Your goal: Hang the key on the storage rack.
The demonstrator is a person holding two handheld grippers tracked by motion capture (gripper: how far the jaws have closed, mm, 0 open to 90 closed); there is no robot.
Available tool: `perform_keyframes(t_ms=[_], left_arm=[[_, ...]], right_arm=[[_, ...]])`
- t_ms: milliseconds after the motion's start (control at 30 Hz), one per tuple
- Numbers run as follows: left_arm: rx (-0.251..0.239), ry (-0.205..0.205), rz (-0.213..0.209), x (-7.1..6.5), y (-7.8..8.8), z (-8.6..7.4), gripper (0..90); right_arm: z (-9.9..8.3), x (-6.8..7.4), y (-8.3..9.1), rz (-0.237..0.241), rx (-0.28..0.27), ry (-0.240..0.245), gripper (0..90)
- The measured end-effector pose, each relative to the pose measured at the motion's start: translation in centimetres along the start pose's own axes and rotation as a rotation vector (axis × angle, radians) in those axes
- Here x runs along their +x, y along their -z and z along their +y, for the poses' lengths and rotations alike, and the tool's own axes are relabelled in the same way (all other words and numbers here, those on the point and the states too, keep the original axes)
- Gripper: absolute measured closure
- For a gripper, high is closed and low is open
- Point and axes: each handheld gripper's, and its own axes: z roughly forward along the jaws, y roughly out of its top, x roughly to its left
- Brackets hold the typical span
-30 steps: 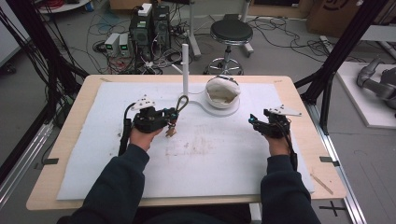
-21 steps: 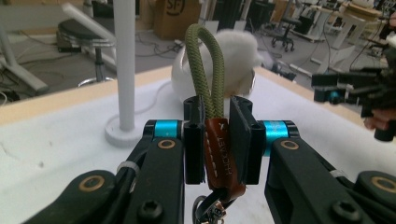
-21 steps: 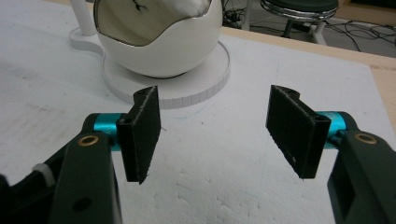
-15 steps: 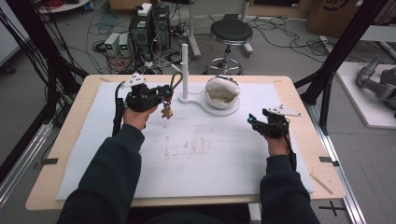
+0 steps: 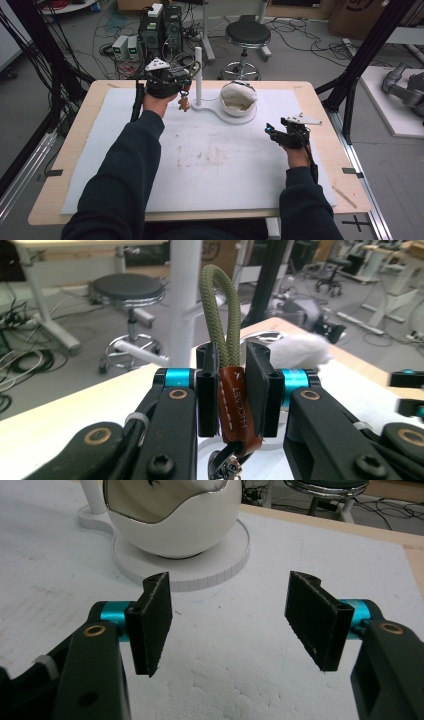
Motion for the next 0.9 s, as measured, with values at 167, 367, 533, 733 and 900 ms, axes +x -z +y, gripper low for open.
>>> perform_keyframes(t_ms=[167, 367, 533, 733, 900], left_arm=[[0.040, -0.004, 0.026, 0.2, -1.1, -0.9, 75.6], [0.037, 0.006, 0.051, 0.3, -1.0, -2.0, 60.8], [0.016, 0.047, 0.021, 1.2, 0.8, -4.1, 40.5], [-0.011, 0.065, -0.037, 1.7, 3.6, -7.3, 26.6], [-0.024, 0.030, -0.060, 1.5, 5.2, -8.7, 20.0]], right_arm=[[-0.1, -0.1, 0.0, 0.001, 0.007, 0.002, 36.2], [-0.1, -0.1, 0.0, 0.005, 0.004, 0.007, 36.2], [-0.1, -0.1, 0.0, 0.003, 0.008, 0.004, 36.1], [-0.3, -0.2, 0.1, 0.019, 0.013, 0.023, 33.7], [-0.4, -0.3, 0.0, 0.045, 0.010, 0.035, 28.0]])
